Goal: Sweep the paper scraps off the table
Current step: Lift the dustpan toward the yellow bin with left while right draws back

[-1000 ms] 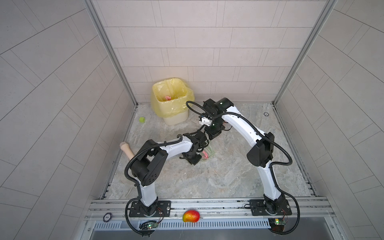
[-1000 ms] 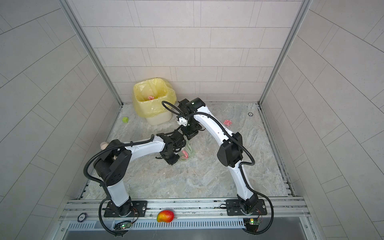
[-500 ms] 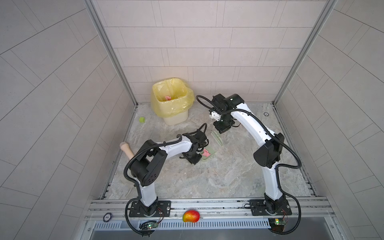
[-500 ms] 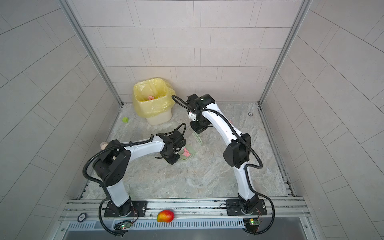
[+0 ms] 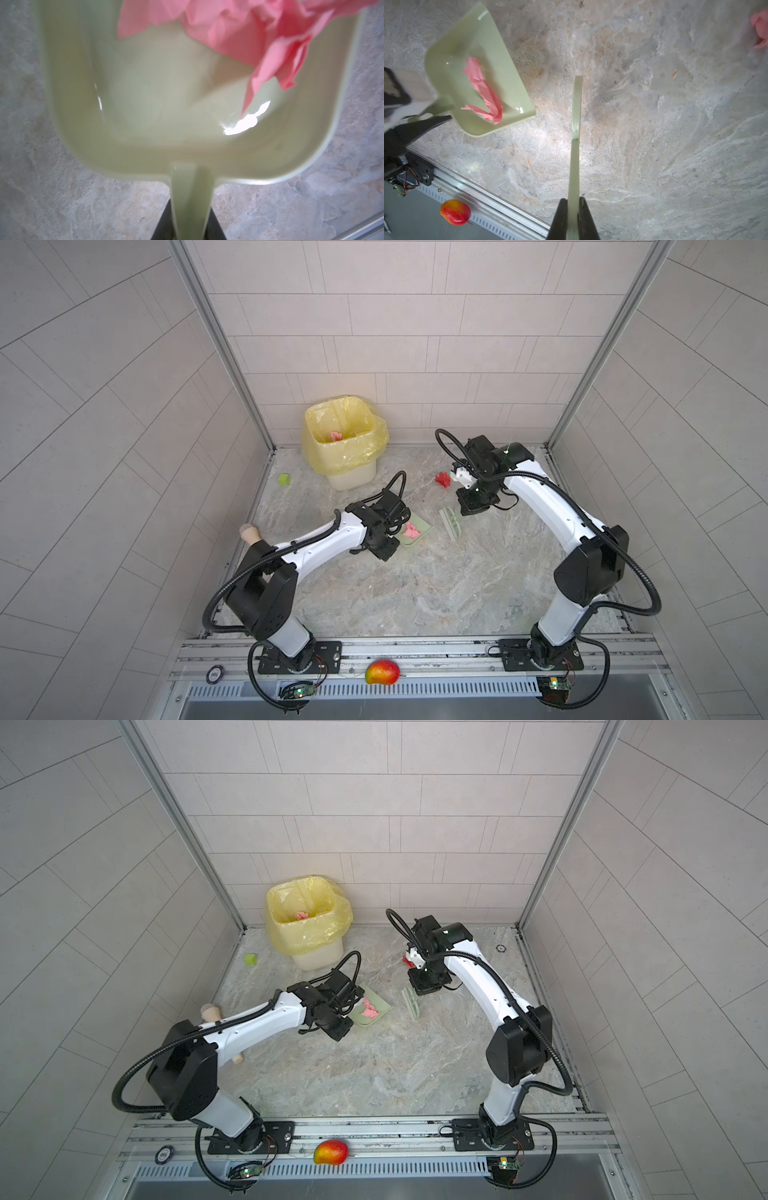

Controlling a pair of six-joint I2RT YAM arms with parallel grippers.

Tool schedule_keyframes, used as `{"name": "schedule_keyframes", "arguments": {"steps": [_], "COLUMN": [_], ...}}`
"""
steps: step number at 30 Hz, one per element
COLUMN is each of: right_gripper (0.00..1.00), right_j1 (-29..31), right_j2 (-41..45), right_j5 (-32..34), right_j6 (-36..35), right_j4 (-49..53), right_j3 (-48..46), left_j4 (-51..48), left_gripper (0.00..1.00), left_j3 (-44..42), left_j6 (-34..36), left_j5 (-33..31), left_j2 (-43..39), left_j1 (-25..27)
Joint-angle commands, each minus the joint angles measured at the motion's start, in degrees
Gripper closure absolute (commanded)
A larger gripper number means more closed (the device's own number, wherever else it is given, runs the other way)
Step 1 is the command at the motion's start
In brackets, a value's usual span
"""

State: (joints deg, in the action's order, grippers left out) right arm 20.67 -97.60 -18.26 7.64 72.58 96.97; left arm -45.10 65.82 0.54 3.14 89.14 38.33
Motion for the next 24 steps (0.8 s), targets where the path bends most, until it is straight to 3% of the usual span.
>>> {"name": "schedule_keyframes", "arguments": {"steps": [1,6,12,24], "right_gripper": [1.0,1.0,1.0,1.0], "right_j1": [-0.9,-2.5,-4.2,-7.0], "right_j2": [4.4,9.1,12.9,18.1], "right_j5": [-3.7,-7.0,-10.0,-15.0], "right_j6": [1.6,2.2,2.3,1.9], "right_j4": [-4.3,-6.9,-8.2,-10.5], "right_j3": [-5.1,-11.2,-15.5,-20.8], "left_j4": [-6.3,-13.7,-21.7,-25.4], "left_gripper": [1.0,1.0,1.0,1.0], "left_j3": [4.6,11.7,20.7,31.2], "left_j6": [-1.5,-2.1,-1.4,2.8], "left_j5": [-2.4,-7.7,-9.8,-12.4], "left_j2": [-3.9,-6.7,-8.0,-8.9], "left_j1": [-0.9,-1.8,-6.2,-21.1]}}
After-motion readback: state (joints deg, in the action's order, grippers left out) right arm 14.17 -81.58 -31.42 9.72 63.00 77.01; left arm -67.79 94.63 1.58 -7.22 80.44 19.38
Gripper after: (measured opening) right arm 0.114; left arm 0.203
